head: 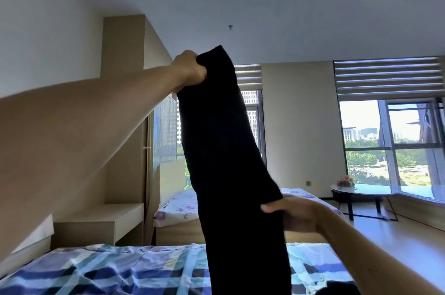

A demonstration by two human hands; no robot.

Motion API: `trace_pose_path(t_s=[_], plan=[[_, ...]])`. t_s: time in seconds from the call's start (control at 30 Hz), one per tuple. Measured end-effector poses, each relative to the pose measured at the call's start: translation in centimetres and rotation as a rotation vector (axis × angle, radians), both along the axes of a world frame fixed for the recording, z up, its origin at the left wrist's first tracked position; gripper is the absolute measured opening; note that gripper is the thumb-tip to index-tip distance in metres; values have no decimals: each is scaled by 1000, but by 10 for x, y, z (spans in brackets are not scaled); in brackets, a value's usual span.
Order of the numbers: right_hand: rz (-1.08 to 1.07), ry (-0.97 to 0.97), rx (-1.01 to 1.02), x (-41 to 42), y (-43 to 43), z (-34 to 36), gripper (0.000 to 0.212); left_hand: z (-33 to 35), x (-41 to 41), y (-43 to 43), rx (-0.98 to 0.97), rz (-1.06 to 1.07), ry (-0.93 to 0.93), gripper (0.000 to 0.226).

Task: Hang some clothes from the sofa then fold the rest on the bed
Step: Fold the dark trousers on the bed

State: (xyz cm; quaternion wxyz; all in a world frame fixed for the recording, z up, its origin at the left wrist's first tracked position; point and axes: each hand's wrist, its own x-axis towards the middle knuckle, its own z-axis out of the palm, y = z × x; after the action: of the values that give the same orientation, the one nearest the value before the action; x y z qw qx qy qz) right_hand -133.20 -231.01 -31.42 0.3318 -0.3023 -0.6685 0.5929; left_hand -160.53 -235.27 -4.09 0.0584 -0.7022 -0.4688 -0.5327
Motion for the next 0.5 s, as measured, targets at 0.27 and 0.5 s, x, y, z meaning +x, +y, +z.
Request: trace_pose_path(t_s=[0.27,0.5], plan=[[-384,-160,297,95,-46,73,103,-99,-60,1,-310,-88,-285,30],[-517,-679,379,80,-55,100,107,-239,-85,18,-574,-115,-393,25]])
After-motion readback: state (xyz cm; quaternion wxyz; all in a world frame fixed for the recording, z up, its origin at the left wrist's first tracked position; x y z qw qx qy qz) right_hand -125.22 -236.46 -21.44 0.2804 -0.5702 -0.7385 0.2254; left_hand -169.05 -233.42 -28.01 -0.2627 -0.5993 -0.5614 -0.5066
